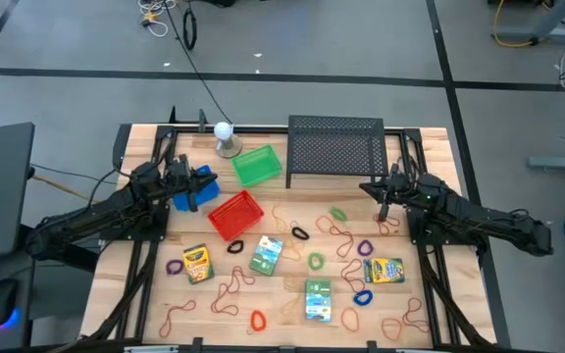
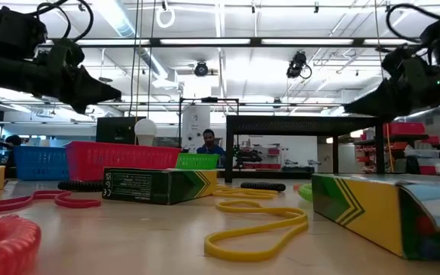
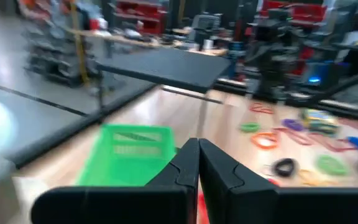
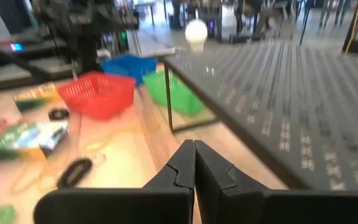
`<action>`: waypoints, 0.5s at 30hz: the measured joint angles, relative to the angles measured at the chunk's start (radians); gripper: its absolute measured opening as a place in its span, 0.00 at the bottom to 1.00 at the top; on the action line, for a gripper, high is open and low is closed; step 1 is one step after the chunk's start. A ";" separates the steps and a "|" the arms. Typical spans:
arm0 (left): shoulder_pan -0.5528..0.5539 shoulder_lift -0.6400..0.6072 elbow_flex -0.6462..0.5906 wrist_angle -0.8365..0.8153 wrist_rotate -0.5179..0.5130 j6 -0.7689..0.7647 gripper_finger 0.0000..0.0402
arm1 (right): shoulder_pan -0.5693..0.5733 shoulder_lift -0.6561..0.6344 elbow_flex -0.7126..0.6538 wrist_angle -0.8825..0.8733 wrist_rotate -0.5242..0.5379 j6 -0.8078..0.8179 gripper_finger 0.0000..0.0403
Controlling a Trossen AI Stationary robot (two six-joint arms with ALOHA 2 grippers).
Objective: Pick & Place Office Desk Supplies
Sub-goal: Put the red bin on the shelf
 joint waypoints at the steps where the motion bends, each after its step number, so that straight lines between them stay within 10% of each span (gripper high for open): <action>1: -0.001 0.008 0.000 0.000 0.001 -0.028 0.03 | 0.000 0.017 0.000 0.001 0.003 0.000 0.01; 15: -0.195 0.323 0.205 -0.192 -0.230 -0.095 0.05 | 0.000 0.062 0.000 0.053 0.007 -0.026 0.01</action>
